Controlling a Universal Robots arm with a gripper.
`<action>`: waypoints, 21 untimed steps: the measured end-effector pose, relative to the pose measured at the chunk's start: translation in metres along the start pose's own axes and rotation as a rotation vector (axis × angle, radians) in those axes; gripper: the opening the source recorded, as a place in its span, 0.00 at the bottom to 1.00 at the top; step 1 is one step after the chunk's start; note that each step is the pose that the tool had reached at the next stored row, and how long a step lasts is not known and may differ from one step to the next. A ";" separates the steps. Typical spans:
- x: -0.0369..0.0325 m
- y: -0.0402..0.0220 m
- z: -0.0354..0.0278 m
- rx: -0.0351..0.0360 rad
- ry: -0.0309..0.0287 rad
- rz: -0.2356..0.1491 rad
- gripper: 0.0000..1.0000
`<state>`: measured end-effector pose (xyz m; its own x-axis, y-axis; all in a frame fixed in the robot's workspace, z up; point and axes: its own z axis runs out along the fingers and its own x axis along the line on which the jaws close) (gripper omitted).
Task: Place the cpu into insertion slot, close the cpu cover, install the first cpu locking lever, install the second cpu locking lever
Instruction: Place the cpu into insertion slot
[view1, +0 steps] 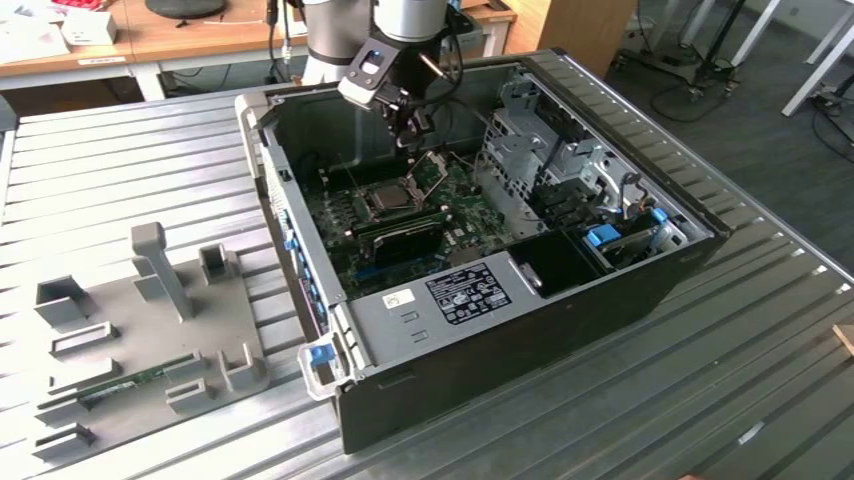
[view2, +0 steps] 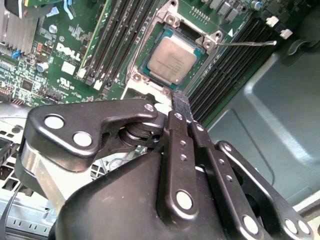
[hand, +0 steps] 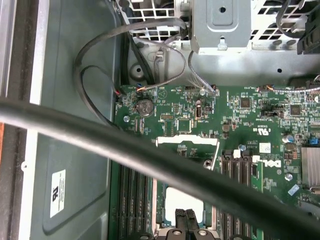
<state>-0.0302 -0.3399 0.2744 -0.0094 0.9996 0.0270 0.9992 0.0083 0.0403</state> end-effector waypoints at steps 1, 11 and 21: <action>0.0000 0.0015 0.0001 0.0000 -0.0001 0.000 0.11; -0.0002 0.0144 0.0013 0.0000 -0.0001 0.000 0.11; -0.0003 0.0223 0.0025 0.0000 -0.0001 0.000 0.11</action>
<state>-0.0078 -0.3399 0.2728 -0.0095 0.9996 0.0269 0.9992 0.0084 0.0402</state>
